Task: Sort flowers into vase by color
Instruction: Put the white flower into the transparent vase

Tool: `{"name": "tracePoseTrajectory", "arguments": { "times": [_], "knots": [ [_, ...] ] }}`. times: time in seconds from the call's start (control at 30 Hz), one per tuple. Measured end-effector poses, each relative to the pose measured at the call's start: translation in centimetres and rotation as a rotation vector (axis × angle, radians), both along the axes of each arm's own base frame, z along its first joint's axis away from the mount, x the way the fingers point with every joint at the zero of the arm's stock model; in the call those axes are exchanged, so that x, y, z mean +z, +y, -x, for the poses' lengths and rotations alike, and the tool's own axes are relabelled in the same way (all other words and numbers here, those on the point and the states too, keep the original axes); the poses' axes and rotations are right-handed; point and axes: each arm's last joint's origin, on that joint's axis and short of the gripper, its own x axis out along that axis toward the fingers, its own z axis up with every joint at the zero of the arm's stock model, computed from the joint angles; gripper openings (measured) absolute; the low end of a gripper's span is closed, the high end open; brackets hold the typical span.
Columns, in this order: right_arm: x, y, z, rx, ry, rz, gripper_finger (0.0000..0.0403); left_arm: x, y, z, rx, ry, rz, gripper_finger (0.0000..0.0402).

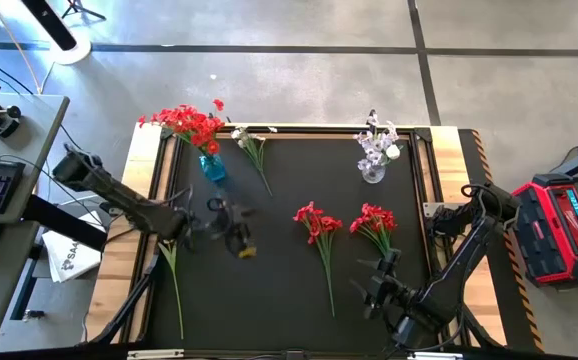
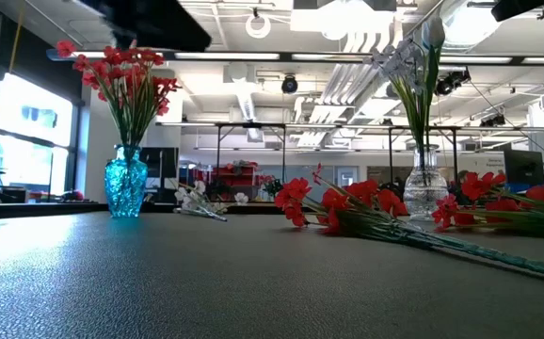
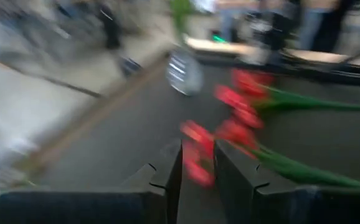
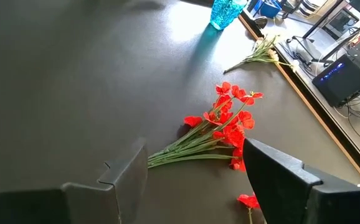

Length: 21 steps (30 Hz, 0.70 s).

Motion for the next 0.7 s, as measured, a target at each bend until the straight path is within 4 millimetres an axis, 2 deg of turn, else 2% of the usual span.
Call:
{"name": "tracePoseTrajectory", "arguments": {
  "times": [0.17,0.23,0.33,0.5,0.7],
  "knots": [
    [0.0,0.0,0.0,0.000,-0.001,0.000,0.0236,-1.9,-2.2,2.0,-0.098,0.102,0.405,0.0064],
    [0.0,0.0,0.0,0.000,-0.003,-0.002,0.0236,-2.9,-2.5,3.0,-0.059,0.199,0.569,0.0055],
    [0.0,0.0,0.0,0.000,-0.004,-0.003,0.0236,-4.7,-3.0,4.7,0.094,0.373,0.773,0.0041],
    [0.0,0.0,0.0,0.002,-0.003,0.000,0.0236,-7.1,-4.8,7.1,0.349,0.605,0.966,0.0025],
    [0.0,0.0,0.0,0.003,-0.001,0.004,0.0236,-8.7,-6.8,8.6,0.524,0.707,1.073,0.0037]
  ]
}}
